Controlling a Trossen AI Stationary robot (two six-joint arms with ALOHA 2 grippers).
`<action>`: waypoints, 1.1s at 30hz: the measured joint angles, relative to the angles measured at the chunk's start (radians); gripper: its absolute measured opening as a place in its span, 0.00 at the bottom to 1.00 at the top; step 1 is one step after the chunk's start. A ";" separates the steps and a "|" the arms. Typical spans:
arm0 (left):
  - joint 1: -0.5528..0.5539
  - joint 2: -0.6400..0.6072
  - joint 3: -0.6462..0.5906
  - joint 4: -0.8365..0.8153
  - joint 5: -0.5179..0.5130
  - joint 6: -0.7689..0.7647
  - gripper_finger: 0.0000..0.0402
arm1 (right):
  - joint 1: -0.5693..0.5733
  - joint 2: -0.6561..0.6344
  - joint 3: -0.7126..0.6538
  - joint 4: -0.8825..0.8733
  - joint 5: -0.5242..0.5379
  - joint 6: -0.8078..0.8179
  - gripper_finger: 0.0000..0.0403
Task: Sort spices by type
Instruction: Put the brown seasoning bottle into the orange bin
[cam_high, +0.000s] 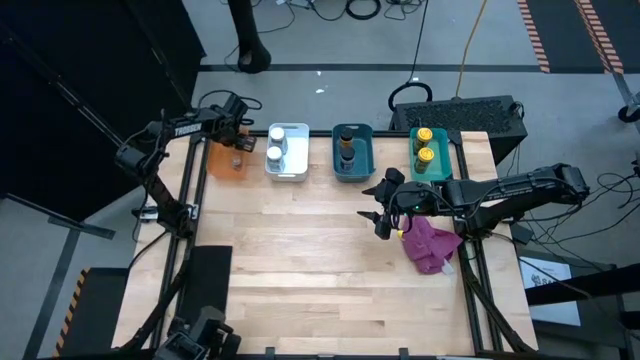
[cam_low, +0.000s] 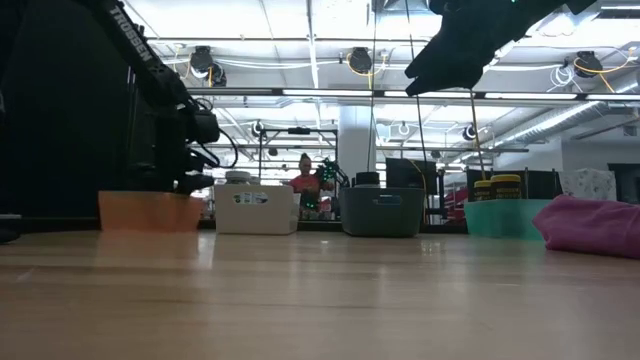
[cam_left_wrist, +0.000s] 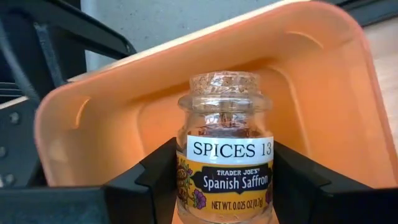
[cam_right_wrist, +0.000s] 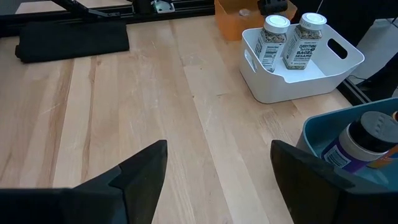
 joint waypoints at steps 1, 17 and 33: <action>-0.002 -0.008 0.000 -0.009 0.000 0.006 0.49 | 0.000 0.000 0.000 0.000 0.000 0.000 0.66; -0.219 -0.464 -0.036 -0.014 0.184 0.156 0.49 | 0.000 0.000 0.000 0.053 0.000 -0.058 0.66; -1.090 -0.759 -0.556 1.100 0.261 0.152 0.49 | 0.099 0.288 0.000 0.850 -0.001 -0.350 0.66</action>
